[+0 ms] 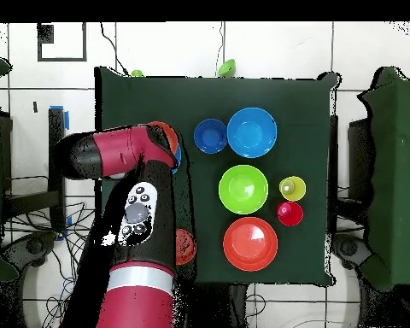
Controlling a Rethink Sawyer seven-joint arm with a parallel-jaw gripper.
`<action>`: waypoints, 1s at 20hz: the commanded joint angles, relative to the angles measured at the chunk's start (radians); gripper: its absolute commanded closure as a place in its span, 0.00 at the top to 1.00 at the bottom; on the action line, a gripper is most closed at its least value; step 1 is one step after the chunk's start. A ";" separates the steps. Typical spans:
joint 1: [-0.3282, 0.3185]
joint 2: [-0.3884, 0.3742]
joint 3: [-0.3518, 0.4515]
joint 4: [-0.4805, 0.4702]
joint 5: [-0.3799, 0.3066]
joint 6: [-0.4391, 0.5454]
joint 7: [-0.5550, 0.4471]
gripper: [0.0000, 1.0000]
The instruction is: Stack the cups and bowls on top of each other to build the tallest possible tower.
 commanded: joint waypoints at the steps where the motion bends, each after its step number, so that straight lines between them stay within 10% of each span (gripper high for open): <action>1: 0.005 0.019 0.049 0.042 -0.037 -0.031 0.097 0.00; 20: 0.000 0.032 0.062 0.065 -0.039 -0.085 0.089 0.00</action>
